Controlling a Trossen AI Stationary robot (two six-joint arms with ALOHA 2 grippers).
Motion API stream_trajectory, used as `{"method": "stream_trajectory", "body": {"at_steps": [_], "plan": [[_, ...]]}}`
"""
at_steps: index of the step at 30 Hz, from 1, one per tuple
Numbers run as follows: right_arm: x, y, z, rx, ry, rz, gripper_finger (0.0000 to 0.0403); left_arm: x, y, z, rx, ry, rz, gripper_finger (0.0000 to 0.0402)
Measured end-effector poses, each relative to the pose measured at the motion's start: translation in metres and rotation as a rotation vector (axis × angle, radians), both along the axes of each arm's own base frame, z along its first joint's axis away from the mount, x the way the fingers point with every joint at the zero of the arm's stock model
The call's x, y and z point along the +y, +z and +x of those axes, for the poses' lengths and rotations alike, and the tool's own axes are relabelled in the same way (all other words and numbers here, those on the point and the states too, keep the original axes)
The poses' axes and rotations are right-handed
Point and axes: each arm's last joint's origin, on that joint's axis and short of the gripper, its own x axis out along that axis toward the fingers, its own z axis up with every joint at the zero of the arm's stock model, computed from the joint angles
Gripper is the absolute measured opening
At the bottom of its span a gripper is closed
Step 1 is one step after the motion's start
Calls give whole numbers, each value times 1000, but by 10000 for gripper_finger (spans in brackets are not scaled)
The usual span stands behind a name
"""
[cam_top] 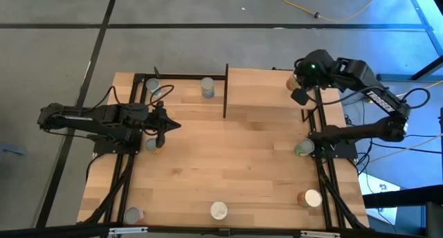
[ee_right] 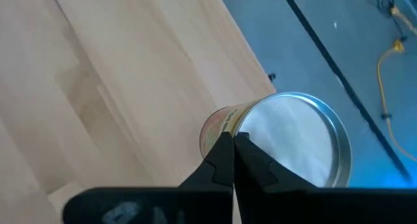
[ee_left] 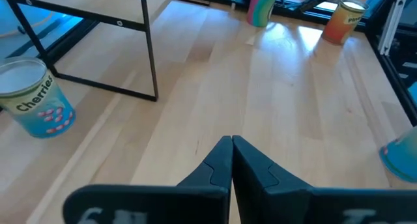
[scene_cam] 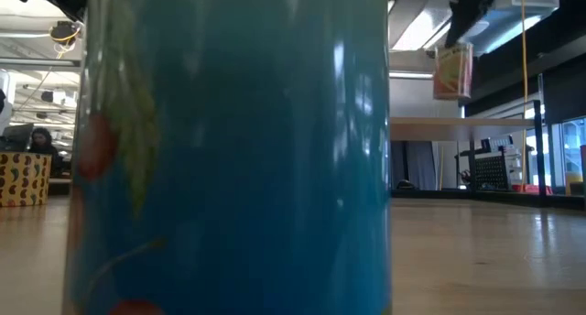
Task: Pick and place cans onto a shelf
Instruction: Put the top orange canned good on the shelf
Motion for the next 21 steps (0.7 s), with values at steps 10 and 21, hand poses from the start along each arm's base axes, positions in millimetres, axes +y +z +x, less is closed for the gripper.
{"method": "stream_trajectory", "body": {"at_steps": [10,21], "plan": [[-39,-34,-2,-17,-58,3,0,0,0,0,-8,27,-45,0],[-51,-39,-18,18,-161,29,0,0,1,0,-14,29,-48,0]]}}
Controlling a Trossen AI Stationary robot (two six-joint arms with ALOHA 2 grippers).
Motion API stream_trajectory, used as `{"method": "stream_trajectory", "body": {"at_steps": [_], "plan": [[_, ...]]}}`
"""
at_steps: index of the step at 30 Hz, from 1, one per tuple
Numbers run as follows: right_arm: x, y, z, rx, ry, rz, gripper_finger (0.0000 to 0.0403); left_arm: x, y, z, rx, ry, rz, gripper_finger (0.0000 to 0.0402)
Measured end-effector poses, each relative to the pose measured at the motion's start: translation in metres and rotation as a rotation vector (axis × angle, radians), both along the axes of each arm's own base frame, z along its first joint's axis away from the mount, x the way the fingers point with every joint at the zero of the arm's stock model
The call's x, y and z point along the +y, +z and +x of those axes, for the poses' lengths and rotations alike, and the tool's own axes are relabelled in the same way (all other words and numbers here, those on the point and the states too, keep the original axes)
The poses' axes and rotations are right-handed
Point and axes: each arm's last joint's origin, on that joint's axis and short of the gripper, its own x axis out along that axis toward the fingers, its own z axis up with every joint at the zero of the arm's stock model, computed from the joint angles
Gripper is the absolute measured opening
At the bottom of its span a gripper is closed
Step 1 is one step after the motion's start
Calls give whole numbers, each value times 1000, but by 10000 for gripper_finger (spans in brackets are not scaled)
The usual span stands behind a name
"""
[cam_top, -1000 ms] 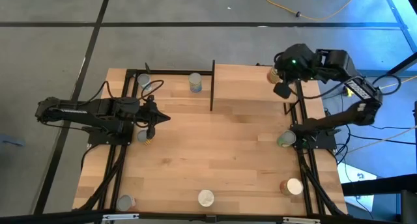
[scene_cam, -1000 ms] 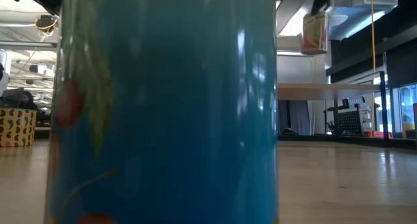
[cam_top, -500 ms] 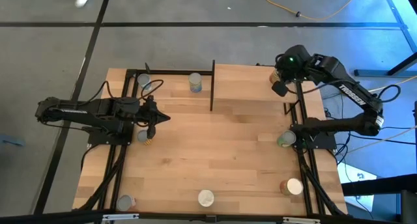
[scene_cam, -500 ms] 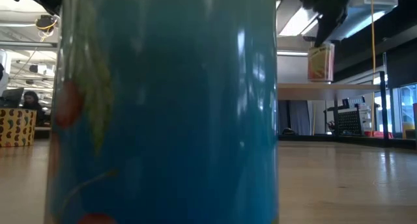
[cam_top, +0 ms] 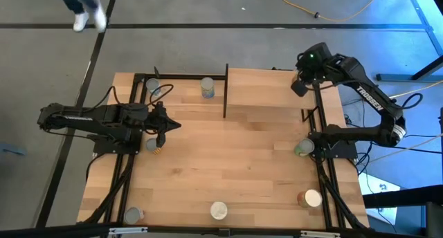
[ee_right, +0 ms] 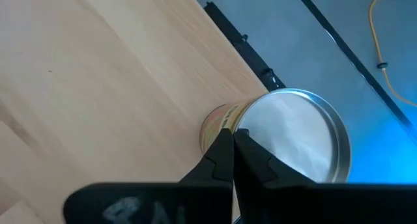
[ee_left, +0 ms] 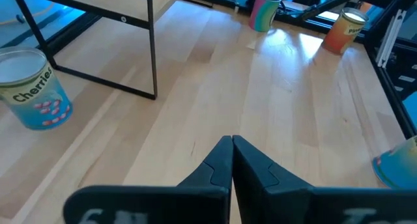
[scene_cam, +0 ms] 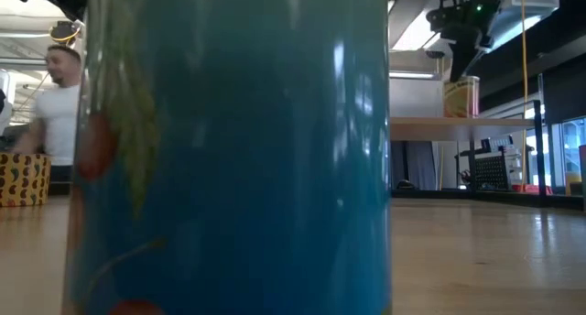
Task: Pick and place cans onto a shelf
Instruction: Put the top orange canned good on the shelf
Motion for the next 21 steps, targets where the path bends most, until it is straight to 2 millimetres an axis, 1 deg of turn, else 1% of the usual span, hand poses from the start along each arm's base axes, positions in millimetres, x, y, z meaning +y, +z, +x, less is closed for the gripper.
{"method": "stream_trajectory", "body": {"at_steps": [6,12,17,21], "plan": [[-2,0,-1,14,11,-9,0,0,0,0,-1,0,0,0],[-11,-7,7,40,27,2,0,0,0,0,0,1,0,0],[-20,-11,12,84,6,-13,0,0,0,0,0,1,0,0],[-21,-12,13,83,7,-12,0,0,0,0,-2,1,0,0]]}}
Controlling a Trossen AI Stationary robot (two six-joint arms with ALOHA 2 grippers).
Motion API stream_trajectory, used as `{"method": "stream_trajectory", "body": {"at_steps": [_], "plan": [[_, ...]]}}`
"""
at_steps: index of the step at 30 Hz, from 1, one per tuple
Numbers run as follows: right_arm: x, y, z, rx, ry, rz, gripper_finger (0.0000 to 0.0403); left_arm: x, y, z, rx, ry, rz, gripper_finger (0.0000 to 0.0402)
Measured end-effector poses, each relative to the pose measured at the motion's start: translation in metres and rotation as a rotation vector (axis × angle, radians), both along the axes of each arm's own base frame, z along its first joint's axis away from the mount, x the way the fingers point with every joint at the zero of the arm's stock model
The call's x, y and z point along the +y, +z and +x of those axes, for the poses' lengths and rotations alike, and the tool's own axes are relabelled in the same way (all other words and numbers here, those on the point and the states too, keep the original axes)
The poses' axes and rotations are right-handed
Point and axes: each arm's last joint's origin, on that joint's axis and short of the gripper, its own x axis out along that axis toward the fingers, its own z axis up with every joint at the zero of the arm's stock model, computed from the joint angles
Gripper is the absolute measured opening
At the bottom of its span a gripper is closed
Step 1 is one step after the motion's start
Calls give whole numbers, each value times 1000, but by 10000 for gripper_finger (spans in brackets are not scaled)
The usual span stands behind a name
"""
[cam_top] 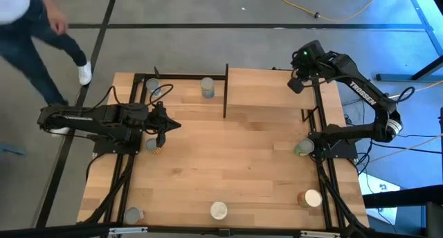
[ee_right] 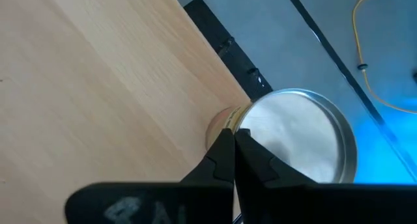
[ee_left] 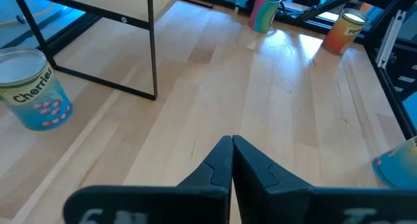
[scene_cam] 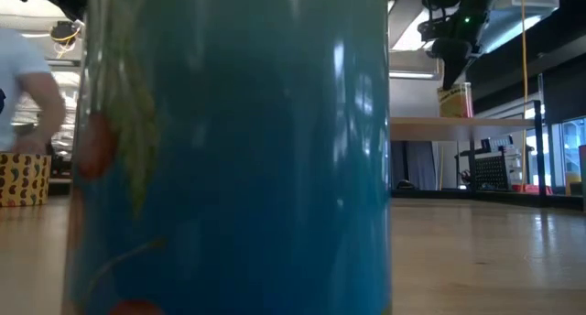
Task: Pick and place cans onto a shelf
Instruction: Put the top orange canned good on the shelf
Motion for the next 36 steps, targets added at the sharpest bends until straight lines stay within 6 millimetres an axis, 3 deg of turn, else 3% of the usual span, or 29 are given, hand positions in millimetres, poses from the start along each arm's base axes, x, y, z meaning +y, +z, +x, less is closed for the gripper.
{"method": "stream_trajectory", "body": {"at_steps": [8,17,36], "plan": [[1,-2,1,-17,26,50,0,0,0,0,0,1,-2,0],[2,15,1,-58,33,13,0,0,0,0,0,1,-2,0],[5,14,1,-98,67,82,17,0,1,1,-11,1,-2,0]]}}
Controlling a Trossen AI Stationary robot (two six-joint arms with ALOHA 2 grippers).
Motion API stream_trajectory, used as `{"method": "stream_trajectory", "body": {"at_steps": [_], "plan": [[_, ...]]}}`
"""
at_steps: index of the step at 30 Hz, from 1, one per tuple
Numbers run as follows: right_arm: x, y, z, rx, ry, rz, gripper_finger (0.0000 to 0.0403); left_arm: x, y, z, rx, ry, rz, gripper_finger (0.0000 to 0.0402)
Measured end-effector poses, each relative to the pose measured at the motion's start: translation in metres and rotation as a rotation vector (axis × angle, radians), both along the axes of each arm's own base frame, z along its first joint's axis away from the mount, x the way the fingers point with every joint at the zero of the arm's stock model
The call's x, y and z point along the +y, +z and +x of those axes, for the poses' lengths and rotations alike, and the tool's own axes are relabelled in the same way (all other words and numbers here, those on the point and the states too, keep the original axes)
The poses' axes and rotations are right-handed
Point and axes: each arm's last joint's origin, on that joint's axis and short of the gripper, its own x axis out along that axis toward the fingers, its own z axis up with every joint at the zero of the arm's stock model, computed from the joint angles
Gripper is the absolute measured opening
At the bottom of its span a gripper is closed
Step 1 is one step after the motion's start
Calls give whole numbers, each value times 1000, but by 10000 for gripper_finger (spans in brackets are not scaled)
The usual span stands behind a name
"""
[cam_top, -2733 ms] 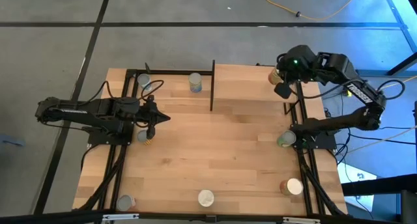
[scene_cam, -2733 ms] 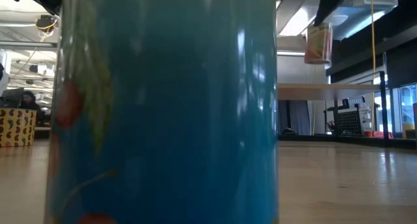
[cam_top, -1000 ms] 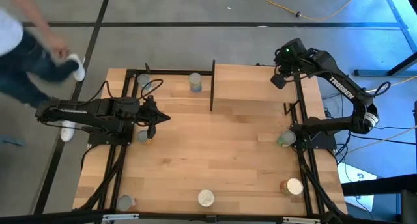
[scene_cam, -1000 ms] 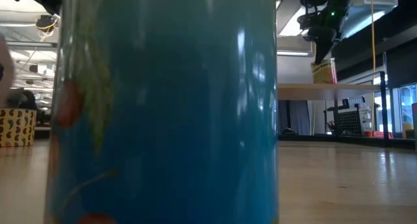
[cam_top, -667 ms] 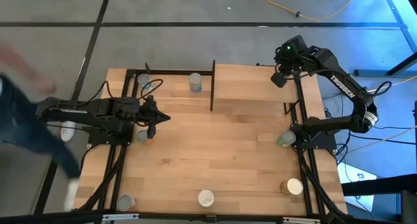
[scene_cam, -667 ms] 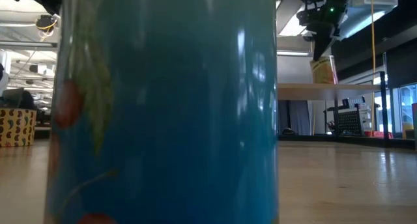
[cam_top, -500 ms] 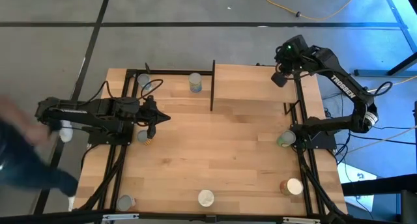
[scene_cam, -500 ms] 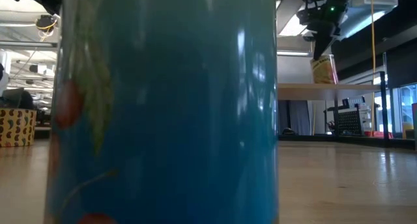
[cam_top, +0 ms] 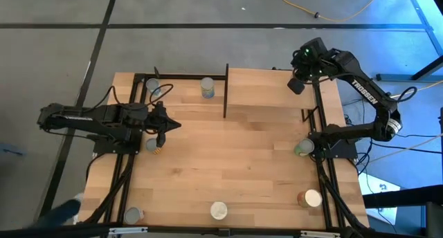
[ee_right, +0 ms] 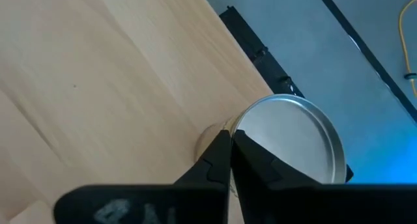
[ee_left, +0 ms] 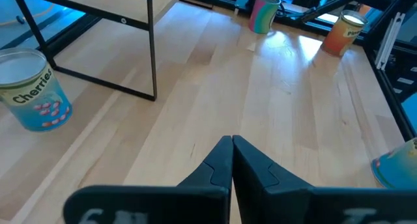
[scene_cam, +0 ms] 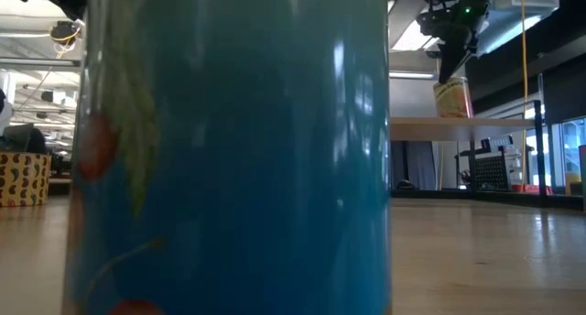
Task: Pick and place cans onto a shelf
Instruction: Put the top orange canned good on the shelf
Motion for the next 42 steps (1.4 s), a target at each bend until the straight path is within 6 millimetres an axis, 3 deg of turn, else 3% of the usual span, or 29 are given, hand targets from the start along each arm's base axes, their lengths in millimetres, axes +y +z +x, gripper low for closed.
{"method": "stream_trajectory", "body": {"at_steps": [23,34,42], "plan": [[-1,-3,1,10,-6,13,8,0,2,1,-26,-1,2,0],[-1,-3,0,3,-25,20,53,0,2,1,-26,-1,2,0],[-1,-2,0,19,-35,7,57,0,2,1,-26,-1,2,0]]}}
